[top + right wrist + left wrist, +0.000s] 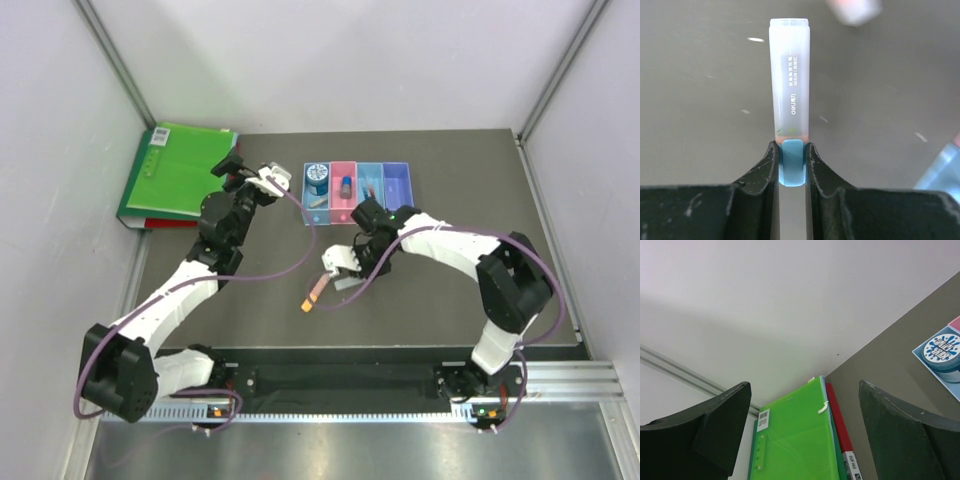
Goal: Sort the stationery into containers
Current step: Pick up the pen from the center of the board, then place the pen in the storage box.
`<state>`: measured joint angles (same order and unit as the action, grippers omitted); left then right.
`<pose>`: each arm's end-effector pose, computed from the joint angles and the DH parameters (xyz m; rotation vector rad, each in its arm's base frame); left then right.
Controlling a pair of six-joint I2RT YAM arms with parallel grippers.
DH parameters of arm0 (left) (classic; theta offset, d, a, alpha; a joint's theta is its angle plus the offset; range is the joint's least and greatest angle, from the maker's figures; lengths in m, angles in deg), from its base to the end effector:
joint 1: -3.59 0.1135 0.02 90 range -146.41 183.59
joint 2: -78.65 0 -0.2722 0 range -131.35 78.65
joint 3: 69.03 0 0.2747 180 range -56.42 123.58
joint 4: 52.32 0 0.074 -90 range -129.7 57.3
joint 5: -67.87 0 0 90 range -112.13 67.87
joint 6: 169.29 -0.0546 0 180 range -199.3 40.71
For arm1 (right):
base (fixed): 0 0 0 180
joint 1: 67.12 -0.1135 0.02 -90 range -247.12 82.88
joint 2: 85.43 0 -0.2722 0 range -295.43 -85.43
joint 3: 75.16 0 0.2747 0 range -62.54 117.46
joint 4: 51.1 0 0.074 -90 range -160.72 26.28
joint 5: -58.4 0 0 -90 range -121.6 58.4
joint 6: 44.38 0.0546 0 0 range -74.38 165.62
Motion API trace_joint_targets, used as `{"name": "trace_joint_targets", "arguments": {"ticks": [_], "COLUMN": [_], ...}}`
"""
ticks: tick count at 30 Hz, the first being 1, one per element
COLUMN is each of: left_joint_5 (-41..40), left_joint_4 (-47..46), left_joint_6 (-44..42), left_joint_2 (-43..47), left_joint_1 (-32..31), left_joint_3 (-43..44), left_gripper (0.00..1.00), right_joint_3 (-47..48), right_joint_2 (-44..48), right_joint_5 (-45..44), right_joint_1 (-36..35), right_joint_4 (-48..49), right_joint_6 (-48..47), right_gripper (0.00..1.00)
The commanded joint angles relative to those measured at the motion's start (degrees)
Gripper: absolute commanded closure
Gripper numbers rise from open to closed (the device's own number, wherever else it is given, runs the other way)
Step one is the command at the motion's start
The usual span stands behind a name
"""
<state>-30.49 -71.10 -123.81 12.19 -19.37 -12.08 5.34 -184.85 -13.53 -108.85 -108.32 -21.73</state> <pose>0.2872 -0.1131 0.3383 0.6863 1.2470 0.4139 0.2533 0.2486 0.1707 -2.3248 1.5890 0.3607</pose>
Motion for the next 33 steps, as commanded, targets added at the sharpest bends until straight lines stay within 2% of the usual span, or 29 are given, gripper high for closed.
{"name": "trace_joint_targets", "arguments": {"ticks": [1, 9, 18, 23, 33], "left_joint_5": [0.98, 0.71, 1.33, 1.68, 0.63], "left_joint_4": [-5.78, -9.29, -11.76, -12.37, -11.93], "left_joint_6": [0.04, 0.57, -0.31, -1.19, -3.04], "left_joint_2": [-1.48, -4.29, -7.72, -9.04, -10.18], "left_joint_1": [0.28, 0.28, 0.28, 0.28, 0.29], "left_joint_3": [-0.3, 0.57, 3.56, 5.06, 5.67], "left_gripper": [0.07, 0.07, 0.07, 0.07, 0.07], "right_joint_3": [8.84, 18.69, 24.14, 28.7, 31.88], "right_joint_2": [5.2, 4.32, -1.3, -6.84, -14.58], "right_joint_5": [1.88, 3.29, 2.77, 2.41, 3.73], "right_joint_1": [3.49, 12.54, 21.95, 23.8, 29.77], "right_joint_4": [-4.97, -4.01, 5.74, 9.35, 14.54], "right_joint_6": [7.58, 23.46, 40.52, 46.08, 57.5], "right_gripper": [1.0, 1.0, 1.0, 1.0, 1.0]}}
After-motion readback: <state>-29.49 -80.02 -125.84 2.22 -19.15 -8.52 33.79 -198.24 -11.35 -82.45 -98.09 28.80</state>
